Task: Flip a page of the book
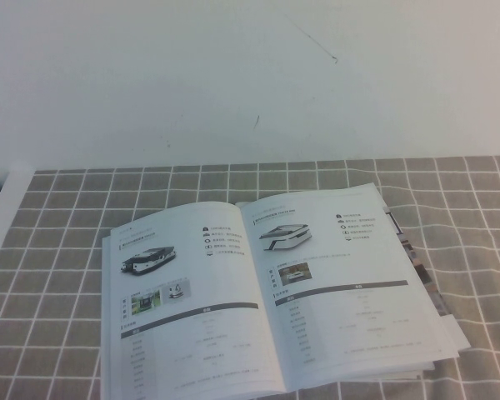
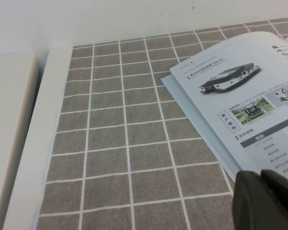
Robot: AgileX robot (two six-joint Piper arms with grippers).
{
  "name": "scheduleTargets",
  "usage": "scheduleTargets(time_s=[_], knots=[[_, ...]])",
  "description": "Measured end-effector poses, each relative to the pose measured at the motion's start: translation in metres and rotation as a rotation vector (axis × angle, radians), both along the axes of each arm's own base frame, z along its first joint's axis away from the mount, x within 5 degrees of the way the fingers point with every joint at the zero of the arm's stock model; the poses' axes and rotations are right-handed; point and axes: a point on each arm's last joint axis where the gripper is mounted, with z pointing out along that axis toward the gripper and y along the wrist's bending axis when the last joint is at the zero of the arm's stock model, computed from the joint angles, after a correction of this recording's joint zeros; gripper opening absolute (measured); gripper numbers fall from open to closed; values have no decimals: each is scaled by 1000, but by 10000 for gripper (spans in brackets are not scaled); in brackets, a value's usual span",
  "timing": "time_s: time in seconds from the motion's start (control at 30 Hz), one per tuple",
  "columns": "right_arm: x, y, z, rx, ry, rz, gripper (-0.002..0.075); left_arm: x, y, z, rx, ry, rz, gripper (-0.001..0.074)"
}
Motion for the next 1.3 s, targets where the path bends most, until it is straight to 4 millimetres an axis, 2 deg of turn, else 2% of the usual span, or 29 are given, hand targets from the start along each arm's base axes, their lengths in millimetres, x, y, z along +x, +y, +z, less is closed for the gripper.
scheduleTargets(time_s=[0.27,0.4,0.53,0.63,0.93,1.3], knots=[[-2,-2,-6,1,-9,-16,-1,0,0,0,0,0,0,-4],[-11,-12,-15,32,-117,-123,-1,0,0,0,2,0,0,-4],[-25,-21,-23,63,-296,-268,-1,0,0,0,4,-1,-2,-4],[-29,-25,-38,62,-366,-355,-1,0,0,0,10,0,-4,-4],[-17,-33,-92,32,-331,-508,-1,0,0,0,10,0,-6,-4],[-16,-31,-93,86,-346,-518,-2,0,0,0,16,2,-8,-4]])
